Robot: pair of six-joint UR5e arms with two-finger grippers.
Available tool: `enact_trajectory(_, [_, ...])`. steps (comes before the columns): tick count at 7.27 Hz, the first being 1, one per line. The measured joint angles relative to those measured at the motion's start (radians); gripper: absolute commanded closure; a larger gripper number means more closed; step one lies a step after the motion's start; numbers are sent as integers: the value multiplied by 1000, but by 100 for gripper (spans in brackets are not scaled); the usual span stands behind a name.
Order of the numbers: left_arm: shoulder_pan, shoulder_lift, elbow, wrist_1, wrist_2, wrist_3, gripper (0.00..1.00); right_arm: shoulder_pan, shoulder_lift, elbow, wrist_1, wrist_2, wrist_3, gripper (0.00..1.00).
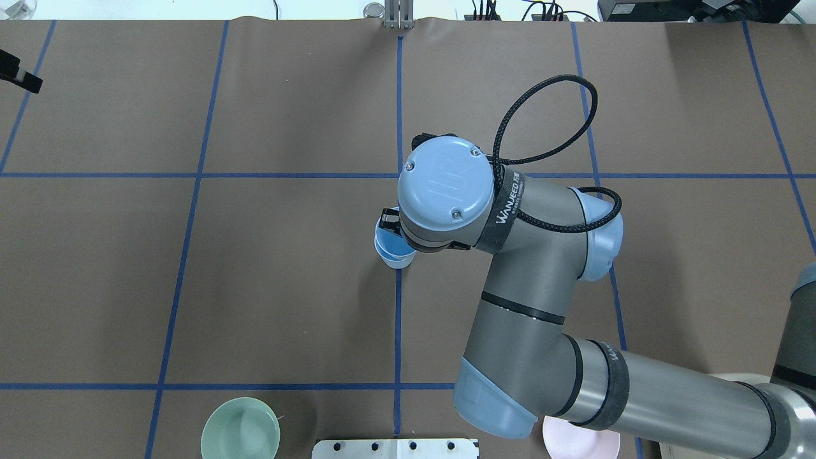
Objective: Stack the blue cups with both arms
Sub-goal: 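Lower the cup into the center cup and open the right gripper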
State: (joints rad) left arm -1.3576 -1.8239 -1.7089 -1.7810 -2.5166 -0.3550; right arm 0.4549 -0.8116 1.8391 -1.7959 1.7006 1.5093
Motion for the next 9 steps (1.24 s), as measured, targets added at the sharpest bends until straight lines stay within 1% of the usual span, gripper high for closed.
enact_trajectory(4, [0,0,0,0,0,1,2,21,6,-25,38,3,-7,100])
enact_trajectory(9, [2,6,1,0,1,6,2,22,29,-51,45,5,4,100])
